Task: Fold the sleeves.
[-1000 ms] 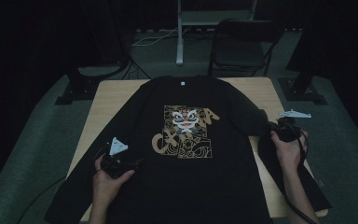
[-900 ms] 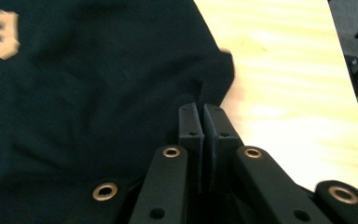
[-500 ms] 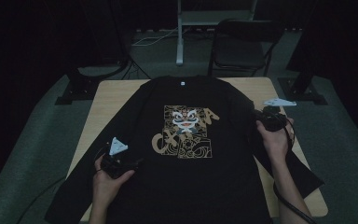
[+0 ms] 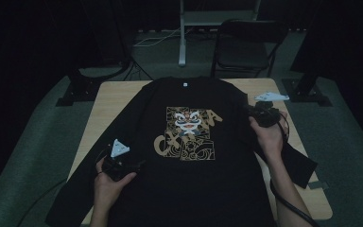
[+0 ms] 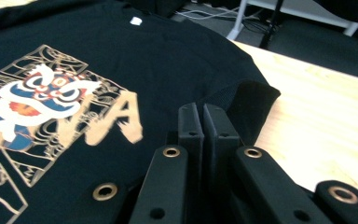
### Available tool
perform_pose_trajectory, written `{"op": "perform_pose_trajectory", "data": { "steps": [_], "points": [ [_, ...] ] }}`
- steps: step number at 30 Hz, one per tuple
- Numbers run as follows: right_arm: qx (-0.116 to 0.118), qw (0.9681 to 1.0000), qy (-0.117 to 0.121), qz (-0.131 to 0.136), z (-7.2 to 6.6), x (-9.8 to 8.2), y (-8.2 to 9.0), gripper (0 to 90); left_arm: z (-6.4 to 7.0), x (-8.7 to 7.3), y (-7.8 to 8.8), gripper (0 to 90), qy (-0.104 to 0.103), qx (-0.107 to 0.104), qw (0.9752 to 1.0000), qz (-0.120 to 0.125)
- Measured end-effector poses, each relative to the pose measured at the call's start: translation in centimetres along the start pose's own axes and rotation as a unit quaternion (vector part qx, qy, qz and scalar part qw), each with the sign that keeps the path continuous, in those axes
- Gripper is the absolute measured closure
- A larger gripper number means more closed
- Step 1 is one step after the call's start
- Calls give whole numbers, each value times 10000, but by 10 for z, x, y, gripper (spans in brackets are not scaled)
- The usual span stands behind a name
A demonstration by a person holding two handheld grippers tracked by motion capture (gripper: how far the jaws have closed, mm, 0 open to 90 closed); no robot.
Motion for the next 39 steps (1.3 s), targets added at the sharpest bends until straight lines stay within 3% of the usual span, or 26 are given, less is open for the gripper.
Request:
{"op": "perform_pose_trajectory", "data": {
  "steps": [16, 23, 29, 39],
  "points": [
    [572, 9968, 552, 60, -68, 24, -20, 858, 0, 0, 0, 222, 10, -10, 10000, -9],
    [734, 9946, 732, -11, -87, 28, -30, 858, 0, 0, 0, 222, 13, -12, 10000, -5],
    [878, 9923, 852, -171, -102, 30, -46, 858, 0, 0, 0, 222, 21, -15, 10000, 1],
    [1023, 9883, 936, -630, -130, 36, -86, 857, -1, 0, 1, 222, 82, -55, 9999, 28]
  ]
}}
Point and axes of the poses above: each handheld gripper's, and its own axes: y roughly backward along the jaws, x roughly out of its top, z roughly to its right, the point moved 2 cm from there along -y, roughly forward along the jaws, and after that the axes turned 10 degrees about -x, right-handed, at the moved point
